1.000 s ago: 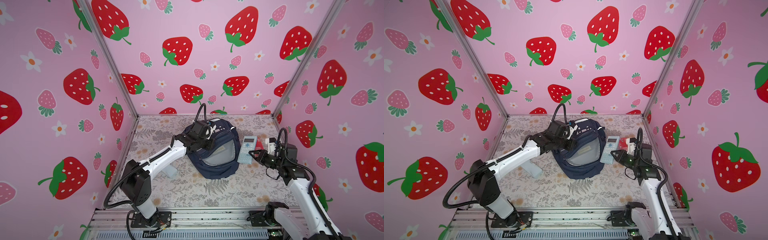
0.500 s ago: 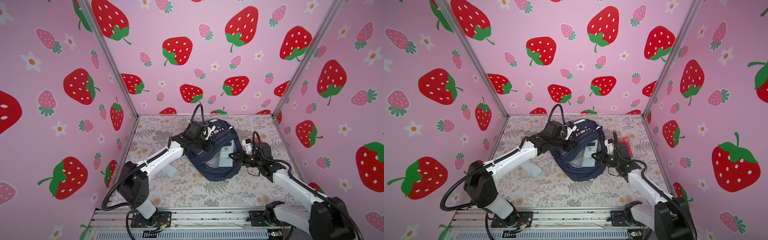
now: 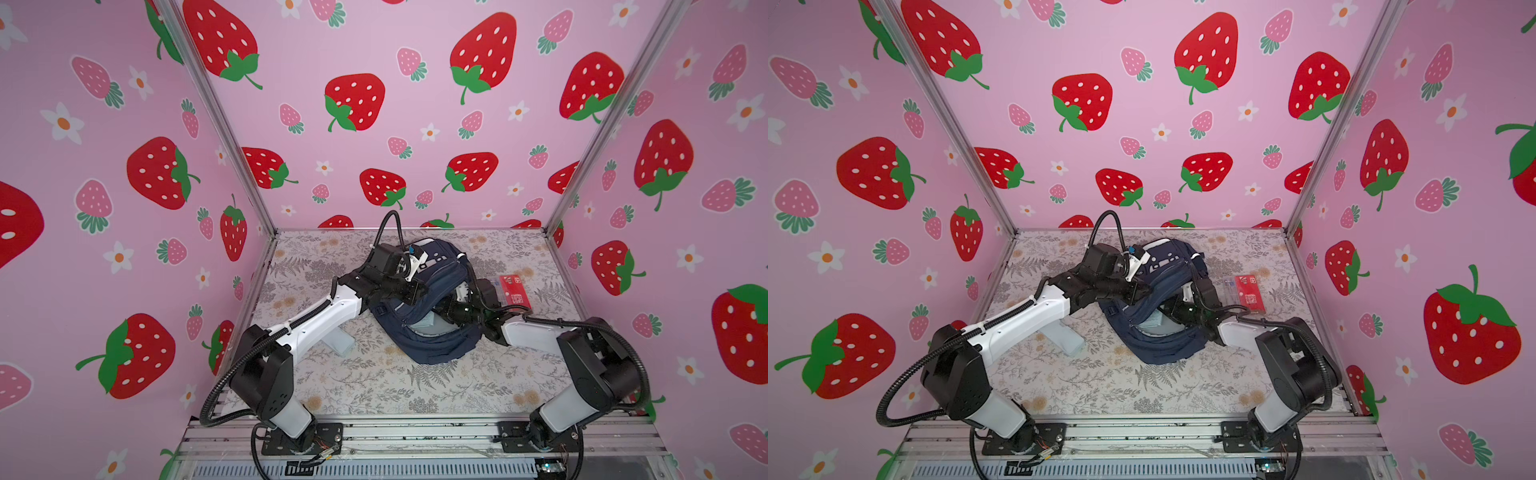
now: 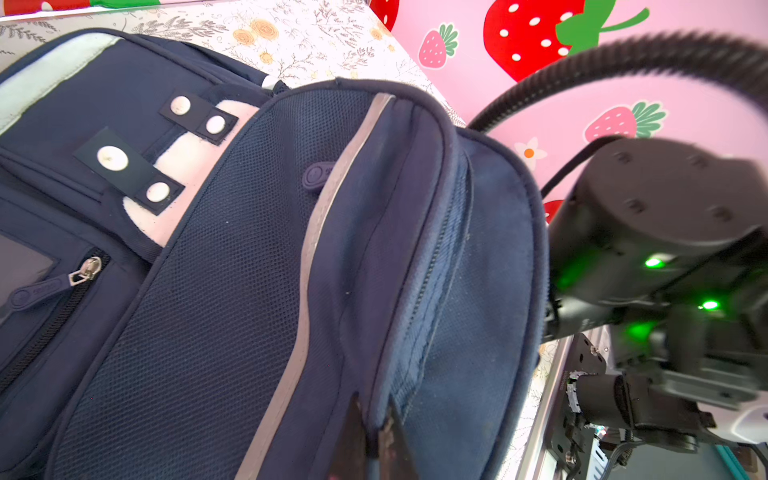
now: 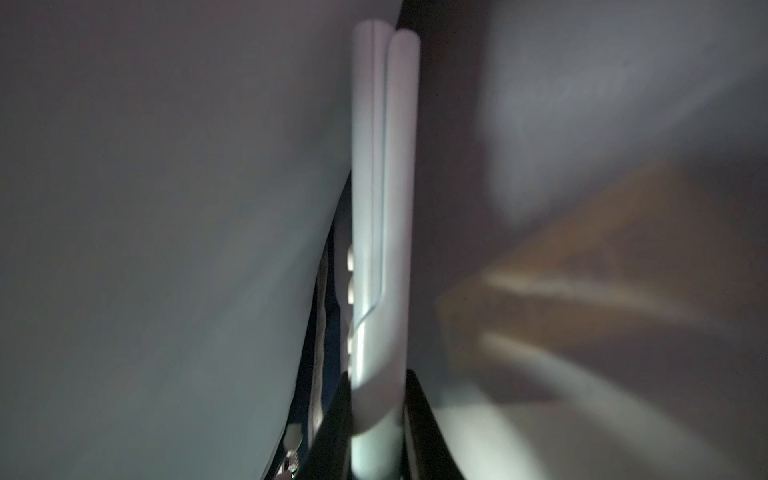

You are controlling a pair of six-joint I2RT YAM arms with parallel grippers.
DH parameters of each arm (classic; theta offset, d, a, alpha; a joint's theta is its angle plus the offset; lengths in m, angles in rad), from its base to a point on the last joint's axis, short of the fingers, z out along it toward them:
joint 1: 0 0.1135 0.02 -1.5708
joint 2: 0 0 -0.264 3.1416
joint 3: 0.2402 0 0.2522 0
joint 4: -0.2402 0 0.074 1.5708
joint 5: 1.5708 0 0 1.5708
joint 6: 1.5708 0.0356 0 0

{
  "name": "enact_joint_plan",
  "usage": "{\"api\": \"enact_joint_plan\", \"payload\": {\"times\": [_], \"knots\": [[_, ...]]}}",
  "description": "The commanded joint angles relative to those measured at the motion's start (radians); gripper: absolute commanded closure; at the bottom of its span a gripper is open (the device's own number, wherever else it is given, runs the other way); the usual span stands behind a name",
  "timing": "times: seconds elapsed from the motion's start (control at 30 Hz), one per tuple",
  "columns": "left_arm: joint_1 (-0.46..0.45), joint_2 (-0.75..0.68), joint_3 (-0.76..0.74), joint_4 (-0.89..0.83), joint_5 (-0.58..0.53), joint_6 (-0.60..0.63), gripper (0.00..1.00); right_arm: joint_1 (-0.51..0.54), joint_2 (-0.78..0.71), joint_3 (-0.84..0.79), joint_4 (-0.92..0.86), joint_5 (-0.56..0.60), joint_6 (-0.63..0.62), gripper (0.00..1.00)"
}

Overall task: Pack the student bag
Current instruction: 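Insert the calculator into the open bag with the right gripper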

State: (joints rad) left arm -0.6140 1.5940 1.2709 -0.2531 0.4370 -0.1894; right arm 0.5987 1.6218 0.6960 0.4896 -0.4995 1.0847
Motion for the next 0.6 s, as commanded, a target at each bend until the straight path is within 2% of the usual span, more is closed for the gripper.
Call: {"api": "enact_joint_plan", "payload": {"times": [0.0, 0.03, 0.17, 0.23, 0.4, 0.57], "knots": [[0.007, -0.041, -0.006, 0.102, 0.078, -0.018, 1.00, 0.009, 0.048, 0.040, 0.158, 0.032, 0.039, 1.00], [0.007, -0.038, -0.008, 0.102, 0.078, -0.018, 1.00, 0.009, 0.066, 0.047, 0.158, 0.029, 0.035, 0.97], [0.019, -0.022, -0.003, 0.060, 0.045, -0.023, 1.00, 0.004, 0.048, 0.049, 0.105, 0.035, -0.010, 0.59], [0.030, -0.025, -0.021, 0.072, 0.043, -0.036, 1.00, -0.002, 0.001, 0.030, 0.055, 0.057, -0.039, 0.51], [0.051, -0.024, -0.038, 0.074, 0.030, -0.040, 1.00, -0.056, -0.121, -0.030, -0.084, 0.074, -0.119, 0.49], [0.065, -0.022, -0.040, 0.053, 0.004, -0.026, 1.00, -0.172, -0.307, -0.106, -0.290, 0.051, -0.235, 0.52]]}}
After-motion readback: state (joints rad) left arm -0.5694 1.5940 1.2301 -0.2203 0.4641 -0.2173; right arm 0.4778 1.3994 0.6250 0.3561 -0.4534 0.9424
